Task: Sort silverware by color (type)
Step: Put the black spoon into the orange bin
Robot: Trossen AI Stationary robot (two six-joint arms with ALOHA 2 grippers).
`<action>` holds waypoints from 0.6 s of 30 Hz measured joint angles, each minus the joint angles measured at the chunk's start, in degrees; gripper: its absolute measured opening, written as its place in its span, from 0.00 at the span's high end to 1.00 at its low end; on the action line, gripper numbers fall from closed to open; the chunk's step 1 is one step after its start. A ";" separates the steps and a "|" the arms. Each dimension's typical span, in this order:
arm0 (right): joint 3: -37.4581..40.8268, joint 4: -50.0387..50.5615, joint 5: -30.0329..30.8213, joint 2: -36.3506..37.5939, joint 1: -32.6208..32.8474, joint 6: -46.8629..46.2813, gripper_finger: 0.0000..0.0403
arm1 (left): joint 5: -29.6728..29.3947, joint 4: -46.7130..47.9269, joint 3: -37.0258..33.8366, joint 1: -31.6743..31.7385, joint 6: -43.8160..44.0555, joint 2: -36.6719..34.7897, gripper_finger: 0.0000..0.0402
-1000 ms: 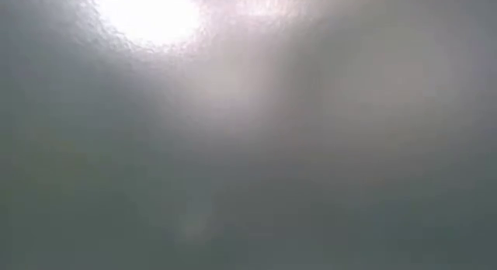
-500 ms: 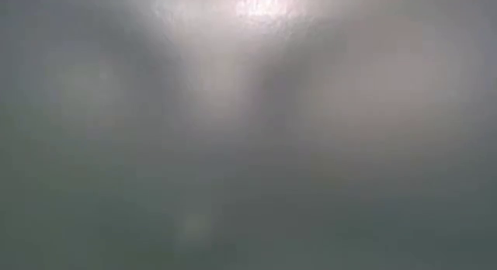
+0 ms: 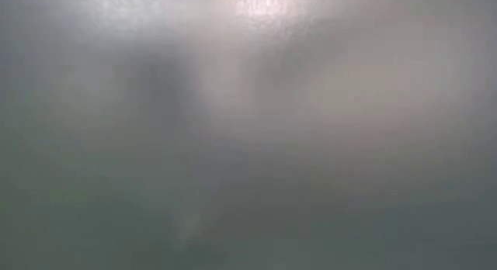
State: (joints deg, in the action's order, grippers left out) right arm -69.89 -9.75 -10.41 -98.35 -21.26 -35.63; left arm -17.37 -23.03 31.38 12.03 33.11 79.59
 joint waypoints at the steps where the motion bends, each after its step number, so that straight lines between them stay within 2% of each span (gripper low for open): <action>1: 0.00 -0.16 0.04 0.00 0.00 -0.31 0.52 | 0.01 -0.24 -0.02 0.00 0.00 0.29 1.00; 6: 0.00 -0.41 0.62 0.00 0.00 -0.40 0.52 | 1.89 -4.67 0.01 -0.22 -0.18 1.87 1.00; 12: 0.00 -0.20 0.98 0.00 0.00 1.43 0.54 | 1.91 -5.46 0.42 -0.26 -1.01 2.95 1.00; 15: 0.00 0.50 1.01 0.00 0.00 1.66 0.61 | 1.88 -5.46 0.68 -0.31 -1.03 3.19 1.00; 18: 0.00 0.98 0.96 0.00 -0.11 1.66 0.73 | 1.84 -5.48 0.68 -0.31 -1.05 3.19 1.00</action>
State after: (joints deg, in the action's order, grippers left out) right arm -69.89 -8.78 -9.45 -98.35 -21.37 -33.98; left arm -15.53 -28.51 32.05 11.73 32.05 82.78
